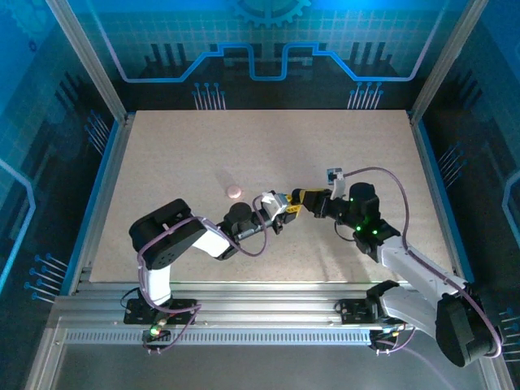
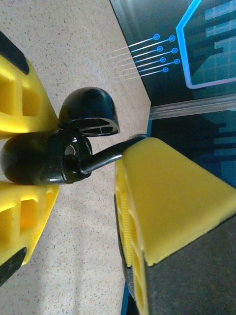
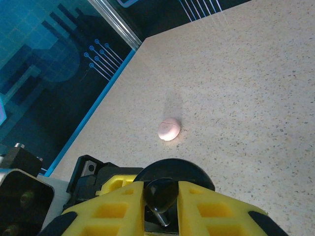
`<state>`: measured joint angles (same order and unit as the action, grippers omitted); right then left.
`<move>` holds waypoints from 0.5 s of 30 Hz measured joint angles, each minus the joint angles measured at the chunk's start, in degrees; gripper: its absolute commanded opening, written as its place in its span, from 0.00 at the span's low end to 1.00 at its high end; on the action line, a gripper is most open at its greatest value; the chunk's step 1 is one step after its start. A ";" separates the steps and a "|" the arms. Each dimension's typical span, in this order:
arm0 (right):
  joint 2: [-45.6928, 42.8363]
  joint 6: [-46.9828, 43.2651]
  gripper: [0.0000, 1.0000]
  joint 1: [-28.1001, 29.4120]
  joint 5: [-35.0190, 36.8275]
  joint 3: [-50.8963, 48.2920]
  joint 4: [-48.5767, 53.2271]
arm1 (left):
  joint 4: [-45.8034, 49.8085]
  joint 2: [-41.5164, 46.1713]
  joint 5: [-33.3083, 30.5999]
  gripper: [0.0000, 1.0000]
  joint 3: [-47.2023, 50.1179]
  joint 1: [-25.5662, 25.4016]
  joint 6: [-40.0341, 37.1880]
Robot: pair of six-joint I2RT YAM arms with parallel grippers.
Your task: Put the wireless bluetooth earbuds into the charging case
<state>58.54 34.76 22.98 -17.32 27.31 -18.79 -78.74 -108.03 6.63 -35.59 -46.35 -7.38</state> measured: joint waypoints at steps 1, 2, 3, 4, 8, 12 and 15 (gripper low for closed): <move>0.00 0.00 0.22 0.20 0.17 0.00 -0.20 | 0.00 0.04 -0.02 0.12 -0.04 -0.02 0.07; 0.00 -0.02 0.22 0.28 0.31 0.00 -0.26 | 0.02 0.09 -0.04 0.12 -0.15 -0.02 0.20; 0.00 0.00 0.22 0.33 0.37 0.00 -0.26 | 0.00 0.11 -0.04 0.12 -0.33 -0.02 0.33; 0.00 0.00 0.22 0.35 0.44 0.00 -0.33 | 0.00 0.11 -0.13 0.12 -0.66 -0.02 0.48; -0.02 0.00 0.22 0.52 1.01 0.00 -0.81 | 0.15 0.57 -0.46 0.12 -1.14 -0.02 1.31; -0.02 -0.02 0.22 0.66 1.70 0.00 -1.42 | 0.44 0.90 -0.70 0.12 -1.36 -0.02 1.49; -0.02 0.00 0.23 0.68 1.95 0.00 -1.42 | 0.50 0.98 -0.85 0.12 -1.38 -0.02 1.46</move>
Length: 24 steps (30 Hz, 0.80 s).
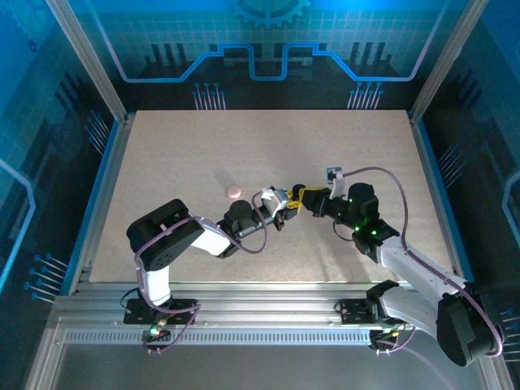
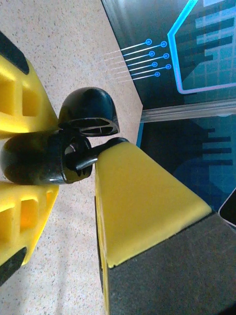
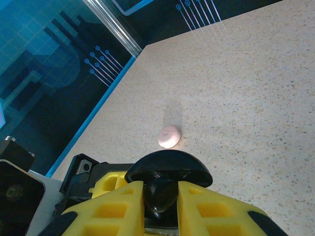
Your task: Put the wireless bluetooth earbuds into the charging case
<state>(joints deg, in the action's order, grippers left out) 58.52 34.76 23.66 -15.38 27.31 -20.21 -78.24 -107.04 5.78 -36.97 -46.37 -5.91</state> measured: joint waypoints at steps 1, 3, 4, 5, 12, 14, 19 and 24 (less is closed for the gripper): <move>0.00 0.00 0.24 0.07 0.15 -0.02 0.00 | 0.20 0.09 0.00 0.12 0.00 0.00 0.00; 0.00 0.04 0.28 0.09 0.35 -0.02 0.02 | 0.52 0.33 -0.02 0.12 0.00 0.00 0.00; 0.00 0.15 0.30 0.11 0.46 0.00 0.02 | 0.59 0.52 0.00 0.12 0.00 0.00 0.00; -0.02 0.22 0.31 0.17 0.70 0.00 0.13 | 0.72 0.66 -0.02 0.12 0.00 0.00 0.00; -0.22 0.39 0.38 0.31 1.86 0.00 0.52 | 1.01 0.83 0.00 0.12 0.00 0.00 0.00; -0.44 0.39 0.42 0.31 1.97 0.00 0.76 | 1.01 0.92 0.00 0.12 0.00 0.00 0.00; -1.64 0.61 0.48 0.31 2.58 0.00 1.97 | 0.79 1.33 0.00 0.12 0.00 0.00 -0.04; -3.89 0.33 0.53 0.28 2.97 0.09 5.11 | 0.28 1.79 0.00 0.12 0.00 0.00 -0.20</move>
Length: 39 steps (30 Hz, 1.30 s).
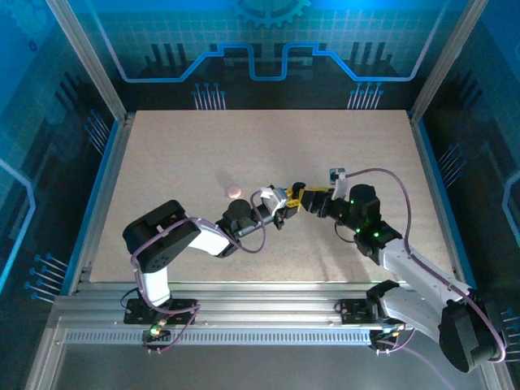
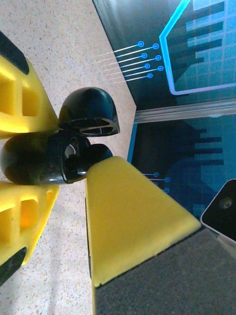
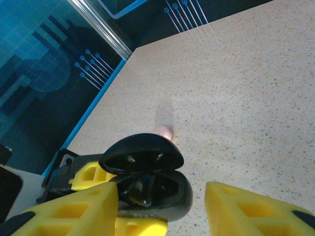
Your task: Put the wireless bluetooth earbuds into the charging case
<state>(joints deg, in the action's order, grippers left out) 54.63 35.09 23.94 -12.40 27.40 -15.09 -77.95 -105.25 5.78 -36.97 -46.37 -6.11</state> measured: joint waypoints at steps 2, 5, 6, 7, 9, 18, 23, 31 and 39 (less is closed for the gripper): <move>-1.18 -0.17 0.57 0.00 -0.02 0.52 2.36 | 0.02 0.00 0.00 0.12 0.00 0.00 -0.15; -2.56 -0.26 0.60 -0.22 -0.07 2.51 6.29 | 0.02 0.02 0.00 0.12 0.00 0.00 -1.11; -2.80 -0.22 0.60 -0.44 -0.13 3.45 7.74 | 0.02 0.02 0.00 0.12 0.04 0.00 -1.60; -2.93 -0.15 0.61 -0.63 -0.20 4.57 9.22 | 0.02 0.07 0.02 0.12 0.15 0.00 -2.10; -2.95 -0.11 0.66 -1.03 -0.68 6.60 11.69 | 0.04 0.22 0.00 0.12 0.48 0.00 -3.23; -2.23 -0.70 0.67 -4.37 -8.15 12.52 25.46 | -0.20 0.87 -0.04 0.12 2.84 -0.63 -7.98; -2.25 -4.26 0.66 -5.57 -10.67 17.18 36.57 | -0.24 1.77 -0.42 0.12 4.26 -0.70 -9.77; -1.75 -6.19 0.57 -5.64 -14.56 19.02 44.22 | -0.37 2.84 -1.09 0.12 5.53 -0.74 -11.04; -0.22 -5.81 0.47 -5.18 -15.93 19.04 44.92 | -0.39 4.48 -1.77 0.13 7.26 -0.85 -12.17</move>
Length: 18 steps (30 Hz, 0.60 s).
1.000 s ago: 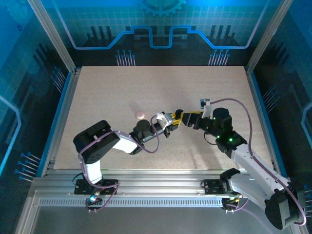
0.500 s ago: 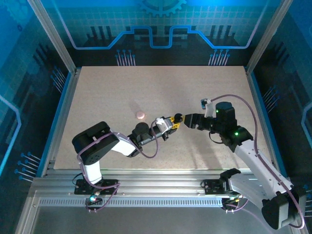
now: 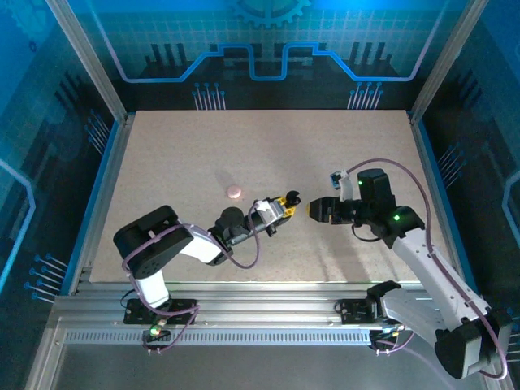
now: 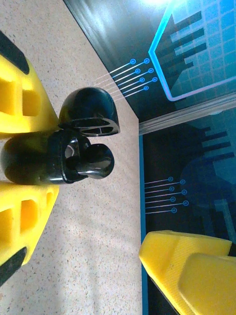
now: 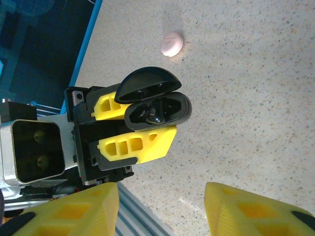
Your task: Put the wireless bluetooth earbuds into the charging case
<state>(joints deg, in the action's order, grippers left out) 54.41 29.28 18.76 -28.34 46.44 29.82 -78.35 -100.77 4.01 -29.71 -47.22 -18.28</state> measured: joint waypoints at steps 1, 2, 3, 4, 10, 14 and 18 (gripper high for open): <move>0.22 0.07 0.46 0.20 -0.22 0.00 -0.24 | -0.07 0.04 -0.13 0.13 0.00 -0.02 -0.13; 0.46 0.11 0.45 0.35 -0.26 0.00 -0.55 | -0.02 0.09 -0.17 0.13 0.00 -0.04 -0.15; 0.68 0.24 0.45 0.46 -0.33 0.00 -0.79 | -0.02 0.09 -0.20 0.13 0.00 -0.11 -0.15; 0.87 0.33 0.44 0.57 -0.35 0.00 -1.03 | -0.02 0.09 -0.20 0.13 0.00 -0.15 -0.20; 1.18 1.22 0.44 1.09 -0.20 0.00 -2.91 | -0.02 0.09 -0.22 0.13 0.00 -0.68 -0.90; 1.57 2.19 0.44 1.18 -0.17 0.00 -5.09 | -0.02 0.09 -0.24 0.13 0.00 -0.92 -1.27; 2.67 2.97 0.44 1.29 -0.11 0.00 -6.54 | -0.02 0.09 -0.35 0.13 0.00 -0.96 -1.38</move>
<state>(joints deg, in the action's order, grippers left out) 57.08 32.25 20.05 -28.45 46.44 23.29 -78.37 -100.68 3.66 -29.71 -48.18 -19.66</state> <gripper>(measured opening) 0.440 0.200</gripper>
